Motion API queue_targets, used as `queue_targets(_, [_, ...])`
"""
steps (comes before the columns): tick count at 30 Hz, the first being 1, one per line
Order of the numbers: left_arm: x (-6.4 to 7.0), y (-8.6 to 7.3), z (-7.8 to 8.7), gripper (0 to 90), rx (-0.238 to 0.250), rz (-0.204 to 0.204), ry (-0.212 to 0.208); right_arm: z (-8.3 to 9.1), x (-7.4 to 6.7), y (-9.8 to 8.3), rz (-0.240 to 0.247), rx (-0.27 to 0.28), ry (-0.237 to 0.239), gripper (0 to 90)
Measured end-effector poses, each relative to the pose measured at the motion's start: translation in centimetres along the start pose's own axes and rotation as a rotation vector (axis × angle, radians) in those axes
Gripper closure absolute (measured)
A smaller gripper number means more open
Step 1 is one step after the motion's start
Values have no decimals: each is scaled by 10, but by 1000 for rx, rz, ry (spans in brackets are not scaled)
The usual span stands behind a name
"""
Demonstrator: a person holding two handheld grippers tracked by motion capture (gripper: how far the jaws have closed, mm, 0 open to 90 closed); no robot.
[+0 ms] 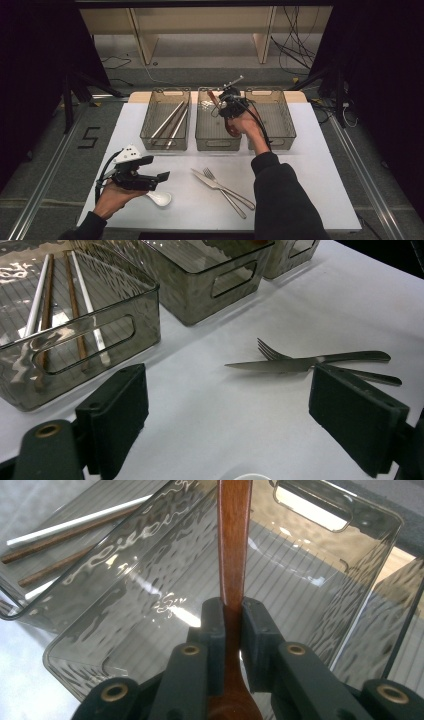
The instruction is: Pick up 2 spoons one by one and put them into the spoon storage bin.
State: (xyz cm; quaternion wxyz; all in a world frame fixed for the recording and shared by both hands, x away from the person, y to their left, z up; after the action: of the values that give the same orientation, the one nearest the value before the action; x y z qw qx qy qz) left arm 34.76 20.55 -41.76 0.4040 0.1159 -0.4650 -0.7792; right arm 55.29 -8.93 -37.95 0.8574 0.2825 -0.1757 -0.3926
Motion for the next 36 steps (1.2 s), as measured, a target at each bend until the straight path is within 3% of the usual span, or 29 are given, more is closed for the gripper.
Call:
queue_targets(4, [0, 0, 0, 155, -1, 0, 0, -2, 0, 0, 1, -3, 2, 791])
queue_targets(10, [-1, 0, 0, 155, -9, -7, 1, 1, 2, -2, -8, -12, 15, 598])
queue_targets(13, [-1, 0, 0, 156, -9, -7, 2, 6, 3, -3, -13, 1, 30, 550])
queue_targets(19, [-2, -1, -1, 155, -19, -5, 4, 24, -3, -11, 45, 21, 75, 474])
queue_targets(27, [-4, -2, -2, 155, -36, -6, 10, 55, -16, -33, 76, 89, 126, 393])
queue_targets(31, [-5, -2, -2, 155, -45, -10, 11, 73, -20, -49, 71, 142, 145, 382])
queue_targets(36, [-6, -1, -2, 155, -43, -5, 14, 88, -21, -75, 56, 170, 169, 374])
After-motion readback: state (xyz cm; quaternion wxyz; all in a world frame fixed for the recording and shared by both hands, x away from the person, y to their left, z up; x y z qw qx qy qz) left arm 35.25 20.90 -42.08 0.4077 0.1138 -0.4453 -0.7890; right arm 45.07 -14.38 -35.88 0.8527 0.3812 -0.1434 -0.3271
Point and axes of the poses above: each handheld gripper's, and its own axes: z roughly backward along the jaws, y roughly out of its top, x roughly to its right, the point moved 1 cm from there along -z, roughly forward along the jaws, and after that the axes turned 4 degrees about z, right-handed, at the moved point
